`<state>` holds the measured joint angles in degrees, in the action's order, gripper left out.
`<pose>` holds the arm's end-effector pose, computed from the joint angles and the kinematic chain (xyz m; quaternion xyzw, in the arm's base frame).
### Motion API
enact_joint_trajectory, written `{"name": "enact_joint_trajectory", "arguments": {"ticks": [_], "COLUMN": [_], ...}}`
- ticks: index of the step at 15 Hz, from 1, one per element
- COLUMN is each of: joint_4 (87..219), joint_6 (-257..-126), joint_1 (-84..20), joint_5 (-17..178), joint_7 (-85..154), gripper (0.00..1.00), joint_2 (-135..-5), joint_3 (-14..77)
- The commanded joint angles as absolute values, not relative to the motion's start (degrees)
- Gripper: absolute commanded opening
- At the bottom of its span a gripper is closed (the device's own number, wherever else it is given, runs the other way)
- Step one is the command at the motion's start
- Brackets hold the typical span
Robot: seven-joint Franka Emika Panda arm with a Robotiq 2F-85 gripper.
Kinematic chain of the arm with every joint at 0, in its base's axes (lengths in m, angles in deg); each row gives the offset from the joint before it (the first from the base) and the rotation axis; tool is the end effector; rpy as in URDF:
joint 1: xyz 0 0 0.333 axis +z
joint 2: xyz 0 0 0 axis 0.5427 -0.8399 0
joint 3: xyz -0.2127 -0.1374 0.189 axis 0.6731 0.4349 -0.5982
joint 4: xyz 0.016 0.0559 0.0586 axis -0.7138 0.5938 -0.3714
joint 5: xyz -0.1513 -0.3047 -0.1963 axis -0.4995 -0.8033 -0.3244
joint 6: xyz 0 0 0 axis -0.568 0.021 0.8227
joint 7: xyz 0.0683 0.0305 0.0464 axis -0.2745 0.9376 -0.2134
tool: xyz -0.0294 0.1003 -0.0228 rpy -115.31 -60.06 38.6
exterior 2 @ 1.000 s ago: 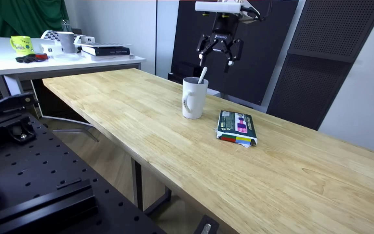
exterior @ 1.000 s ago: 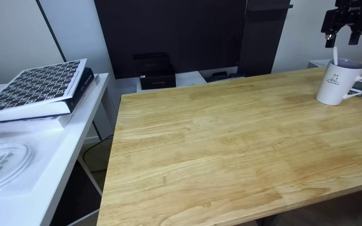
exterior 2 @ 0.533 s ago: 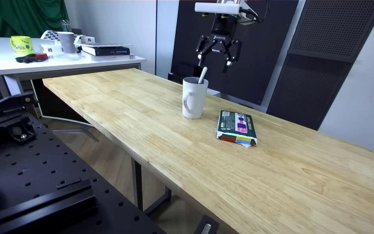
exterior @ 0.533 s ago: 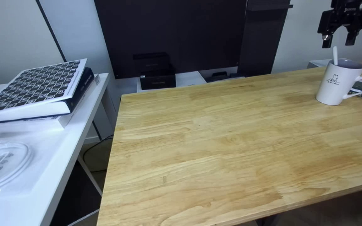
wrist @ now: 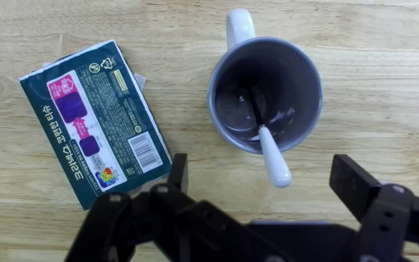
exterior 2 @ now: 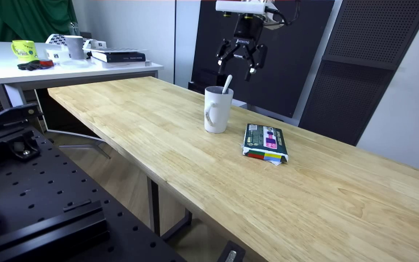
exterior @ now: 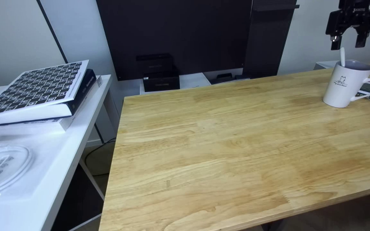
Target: Remove the spoon from the cup and put it on the table
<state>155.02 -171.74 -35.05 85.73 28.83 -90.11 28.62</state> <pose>0.6519 -0.0329 0.2174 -0.9893 0.0280 0.1422 0.0158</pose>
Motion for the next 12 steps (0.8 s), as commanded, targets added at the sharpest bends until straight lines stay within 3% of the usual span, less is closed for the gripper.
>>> {"name": "enact_joint_trajectory", "arguments": {"ticks": [1,8,9,10,12], "joint_4": [153.9,153.7,153.6,153.6,153.5], "joint_6": [-170.9,-171.3,-171.3,-171.3,-171.3], "joint_1": [-35.1,-35.3,-35.3,-35.3,-35.2], "joint_5": [86.3,86.5,86.5,86.4,86.3], "joint_7": [30.3,29.9,30.1,30.1,30.2], "gripper": [1.0,1.0,0.75,0.74,0.6], "joint_2": [-90.5,-91.6,-91.8,-91.9,-92.1], "joint_3": [28.7,28.6,28.6,28.7,28.7]}}
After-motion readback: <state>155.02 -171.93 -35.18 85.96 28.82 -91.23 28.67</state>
